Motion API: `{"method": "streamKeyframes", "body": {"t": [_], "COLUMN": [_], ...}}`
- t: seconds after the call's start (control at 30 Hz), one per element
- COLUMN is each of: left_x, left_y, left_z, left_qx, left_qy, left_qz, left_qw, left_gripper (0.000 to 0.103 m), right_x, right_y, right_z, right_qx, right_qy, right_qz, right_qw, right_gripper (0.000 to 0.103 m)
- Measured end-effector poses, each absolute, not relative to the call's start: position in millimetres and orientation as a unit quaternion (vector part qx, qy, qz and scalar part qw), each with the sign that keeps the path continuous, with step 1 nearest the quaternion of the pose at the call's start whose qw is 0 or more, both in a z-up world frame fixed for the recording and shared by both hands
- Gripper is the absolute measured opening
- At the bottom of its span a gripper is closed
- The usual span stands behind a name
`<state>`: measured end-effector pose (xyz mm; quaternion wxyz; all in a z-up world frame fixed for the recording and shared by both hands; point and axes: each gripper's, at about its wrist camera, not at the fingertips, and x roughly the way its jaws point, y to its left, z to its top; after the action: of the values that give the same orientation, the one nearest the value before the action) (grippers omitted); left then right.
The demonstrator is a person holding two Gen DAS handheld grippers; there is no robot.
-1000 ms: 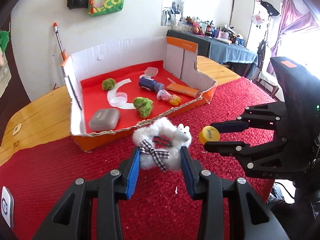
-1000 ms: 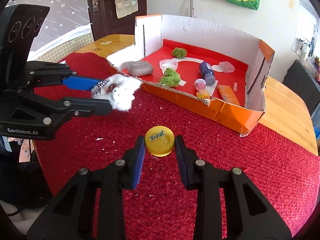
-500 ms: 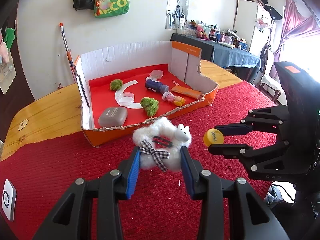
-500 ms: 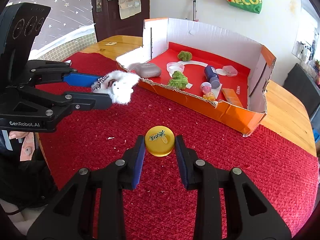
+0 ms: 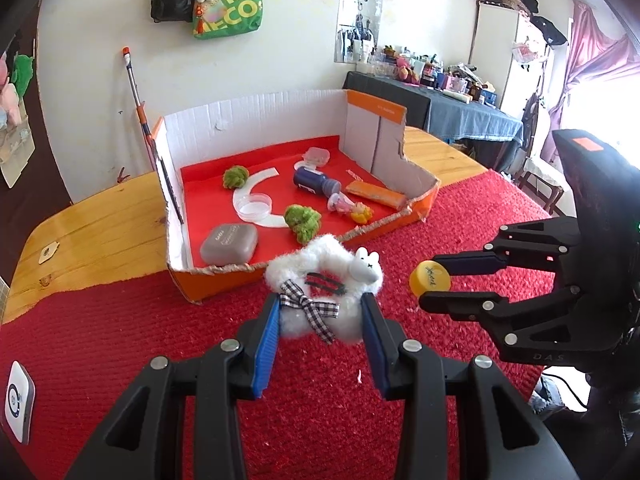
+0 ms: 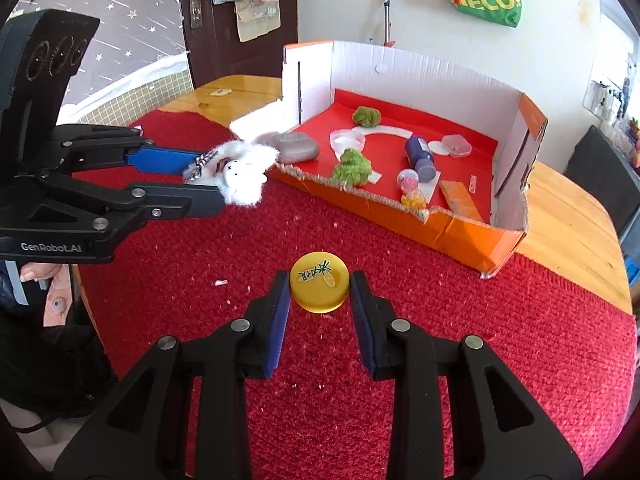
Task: Organize objects
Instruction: 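Carry the white doll with the left tool into the box while the right tool carries the lid, then lower the doll with the left tool and open it while the right tool releases the lid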
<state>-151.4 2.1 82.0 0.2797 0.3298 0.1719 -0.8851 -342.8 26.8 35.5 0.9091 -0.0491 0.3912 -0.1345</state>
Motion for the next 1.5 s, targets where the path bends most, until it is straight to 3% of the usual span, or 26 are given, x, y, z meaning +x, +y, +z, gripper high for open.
{"method": "streamKeyframes", "body": {"t": [0.4,0.73,1.1,1.5], "left_x": [-174,-212,-239,-244], "left_y": [-62,-128,-169,-187], "left_z": [102,96,70,51], "left_qx": [0.332,0.37,0.416,0.434], "left_qy": [0.195,0.224,0.254,0.28], "left_qz": [-0.855,-0.807,-0.756,-0.729], "left_qw": [0.347,0.402,0.437,0.449], "left_gripper": [0.041,0.041,0.041,0.041], "right_x": [-303,-226,-150,-125], "right_y": [11,-39,-104,-124], "right_z": [84,112,88,72], "right_qx": [-0.052,-0.04,-0.007,0.01], "right_qy": [0.365,0.399,0.476,0.507], "right_qz": [-0.125,-0.138,-0.169,-0.159], "right_qw": [0.921,0.906,0.863,0.847], "right_gripper": [0.029,0.029,0.029,0.029]}}
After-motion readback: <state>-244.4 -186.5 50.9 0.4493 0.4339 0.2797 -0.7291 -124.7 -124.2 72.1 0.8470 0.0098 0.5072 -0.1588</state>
